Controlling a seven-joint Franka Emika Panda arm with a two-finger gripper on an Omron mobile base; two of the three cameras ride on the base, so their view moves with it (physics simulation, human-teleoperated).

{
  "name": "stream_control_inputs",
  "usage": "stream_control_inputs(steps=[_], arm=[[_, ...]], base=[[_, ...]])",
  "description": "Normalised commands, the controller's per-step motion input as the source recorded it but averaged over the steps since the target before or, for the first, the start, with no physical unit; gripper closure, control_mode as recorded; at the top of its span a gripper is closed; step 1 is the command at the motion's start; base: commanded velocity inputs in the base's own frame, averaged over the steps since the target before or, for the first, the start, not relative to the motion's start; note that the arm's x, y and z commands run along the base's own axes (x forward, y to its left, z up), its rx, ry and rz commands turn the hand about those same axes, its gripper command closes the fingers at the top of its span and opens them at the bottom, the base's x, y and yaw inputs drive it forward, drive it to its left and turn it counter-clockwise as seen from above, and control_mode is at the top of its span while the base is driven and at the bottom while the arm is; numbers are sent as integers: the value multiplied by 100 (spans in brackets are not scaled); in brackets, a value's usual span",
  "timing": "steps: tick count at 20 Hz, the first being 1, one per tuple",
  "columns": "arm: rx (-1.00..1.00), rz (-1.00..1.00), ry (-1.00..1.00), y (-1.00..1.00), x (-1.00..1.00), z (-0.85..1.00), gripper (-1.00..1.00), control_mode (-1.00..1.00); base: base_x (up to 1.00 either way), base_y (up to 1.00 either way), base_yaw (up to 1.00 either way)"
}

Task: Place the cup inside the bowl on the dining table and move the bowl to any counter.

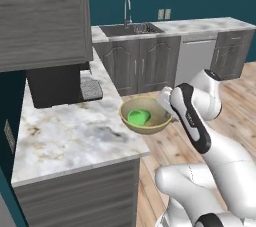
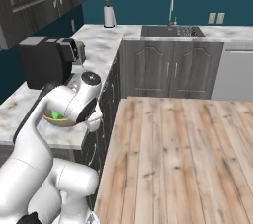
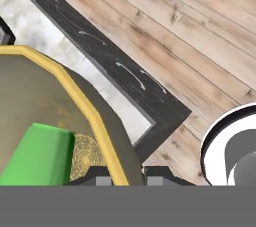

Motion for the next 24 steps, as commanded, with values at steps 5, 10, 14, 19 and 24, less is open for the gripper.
stream_control_inputs(steps=[5, 10, 14, 19, 24], arm=[[16, -9, 0, 7, 2, 0, 100, -100], [3, -3, 0, 5, 0, 0, 100, -100], [0, 0, 0, 14, 0, -18, 100, -100], [0, 0, 0, 56, 0, -27, 100, -100], [0, 0, 0, 59, 3, -4, 100, -100]], base=[[0, 0, 0], [0, 0, 0], [0, 0, 0], [0, 0, 0], [0, 0, 0]])
